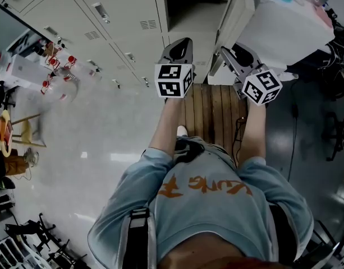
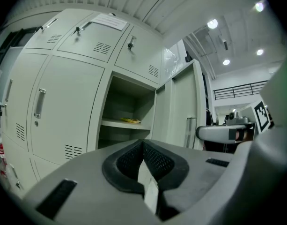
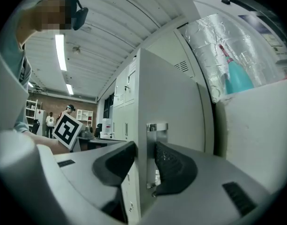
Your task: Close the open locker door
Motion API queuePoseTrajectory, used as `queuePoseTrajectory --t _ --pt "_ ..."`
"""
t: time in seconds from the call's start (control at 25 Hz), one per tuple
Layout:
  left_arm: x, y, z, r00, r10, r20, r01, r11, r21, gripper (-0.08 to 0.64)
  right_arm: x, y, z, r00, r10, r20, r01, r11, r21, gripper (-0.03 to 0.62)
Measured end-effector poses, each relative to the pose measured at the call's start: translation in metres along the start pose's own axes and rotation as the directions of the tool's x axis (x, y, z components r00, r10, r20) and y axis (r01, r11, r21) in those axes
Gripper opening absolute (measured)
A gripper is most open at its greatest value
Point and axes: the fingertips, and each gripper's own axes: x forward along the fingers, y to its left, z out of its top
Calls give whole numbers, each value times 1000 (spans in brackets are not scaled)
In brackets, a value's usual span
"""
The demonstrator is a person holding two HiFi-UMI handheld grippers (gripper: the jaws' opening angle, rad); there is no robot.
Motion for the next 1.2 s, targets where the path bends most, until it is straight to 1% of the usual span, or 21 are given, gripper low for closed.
queuePoseTrajectory --t 0.12,0.24,0.44,0.52,0.64,0.76,0.88,1.08,1.2 --pt "1 20 -1 1000 23 -1 -23 1000 -10 18 22 11 0 999 38 -24 -39 999 -18 147" --pt "-2 45 0 998 64 9 -63 998 -23 18 47 22 -1 997 63 -50 -65 997 -32 138" --pt "-9 88 5 991 126 40 -124 991 -48 18 94 34 -1 994 78 -74 -82 995 -57 124" --pt "-13 103 3 987 154 44 -152 987 -60 18 108 35 -1 994 85 -65 -89 994 -58 123" --pt "-16 120 0 982 186 39 -183 981 -65 18 124 34 1 996 73 -41 -76 995 -66 123" --pt "-20 130 -1 978 206 38 -203 977 -59 18 140 35 0 997 55 -45 -59 995 -82 123" --pt "-23 141 5 973 225 45 -223 974 -50 18 158 34 -1 998 45 -39 -48 996 -78 123" --pt "-22 164 10 965 259 45 -257 965 -43 18 184 29 -4 1000 -6 -28 4 997 -77 115" --pt "-12 177 15 962 268 56 -266 963 -36 18 203 24 -1 1000 -1 -23 0 997 -80 110"
